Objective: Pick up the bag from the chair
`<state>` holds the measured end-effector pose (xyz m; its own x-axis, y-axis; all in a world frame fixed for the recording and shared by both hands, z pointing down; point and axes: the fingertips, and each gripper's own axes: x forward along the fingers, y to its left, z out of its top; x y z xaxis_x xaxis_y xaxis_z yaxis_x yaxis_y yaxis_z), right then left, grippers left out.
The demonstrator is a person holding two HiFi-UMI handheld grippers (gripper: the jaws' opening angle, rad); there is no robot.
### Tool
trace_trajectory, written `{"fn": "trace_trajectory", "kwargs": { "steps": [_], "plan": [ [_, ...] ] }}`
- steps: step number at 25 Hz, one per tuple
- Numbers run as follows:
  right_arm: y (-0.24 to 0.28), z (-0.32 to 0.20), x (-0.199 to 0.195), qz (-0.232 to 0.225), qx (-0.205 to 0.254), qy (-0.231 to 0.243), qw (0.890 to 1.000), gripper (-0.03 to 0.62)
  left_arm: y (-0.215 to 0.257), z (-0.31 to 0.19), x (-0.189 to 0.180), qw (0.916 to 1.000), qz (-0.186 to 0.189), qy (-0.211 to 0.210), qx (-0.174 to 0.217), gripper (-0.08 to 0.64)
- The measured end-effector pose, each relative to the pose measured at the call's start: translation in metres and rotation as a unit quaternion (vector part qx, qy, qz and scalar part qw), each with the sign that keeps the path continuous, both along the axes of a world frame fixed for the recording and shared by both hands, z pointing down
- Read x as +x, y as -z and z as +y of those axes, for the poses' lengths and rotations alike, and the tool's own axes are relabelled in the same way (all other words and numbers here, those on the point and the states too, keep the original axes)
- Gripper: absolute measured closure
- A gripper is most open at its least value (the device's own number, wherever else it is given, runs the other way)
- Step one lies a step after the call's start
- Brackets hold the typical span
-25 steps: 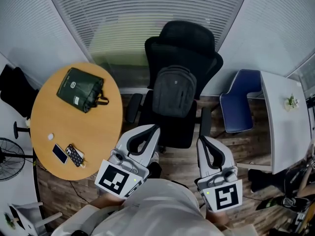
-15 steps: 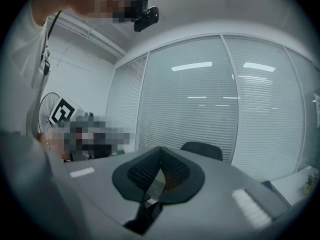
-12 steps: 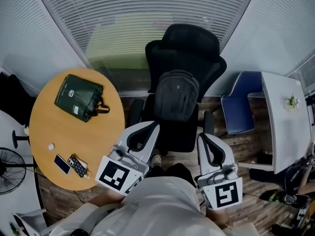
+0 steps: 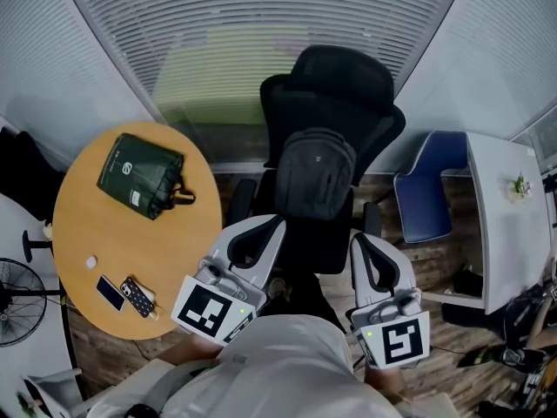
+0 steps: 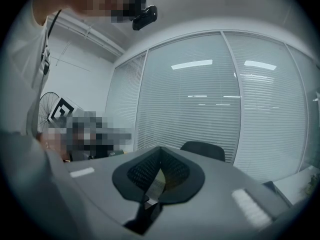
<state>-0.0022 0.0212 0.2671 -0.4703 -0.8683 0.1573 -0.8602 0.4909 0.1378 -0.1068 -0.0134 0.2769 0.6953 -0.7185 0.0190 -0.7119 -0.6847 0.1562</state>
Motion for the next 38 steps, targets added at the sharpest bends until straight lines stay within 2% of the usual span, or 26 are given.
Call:
{"fn": "trace_trajectory", "kwargs": {
  "steps": [8, 18, 38],
  "plan": [
    [-0.001, -0.025, 0.026, -0.008, 0.002, -0.01, 1.0, 0.589, -0.002, -0.025, 0.021, 1.0, -0.004, -0.001, 0.0, 0.555],
    [0.0, -0.07, 0.07, -0.014, 0.006, -0.013, 1.0, 0.589, -0.002, -0.069, 0.066, 1.0, -0.007, -0.003, 0.001, 0.555],
    [-0.005, -0.15, 0.151, -0.022, 0.004, 0.006, 1.0, 0.589, -0.003, -0.151, 0.147, 0.9995, -0.019, 0.025, 0.005, 0.555]
  ]
}}
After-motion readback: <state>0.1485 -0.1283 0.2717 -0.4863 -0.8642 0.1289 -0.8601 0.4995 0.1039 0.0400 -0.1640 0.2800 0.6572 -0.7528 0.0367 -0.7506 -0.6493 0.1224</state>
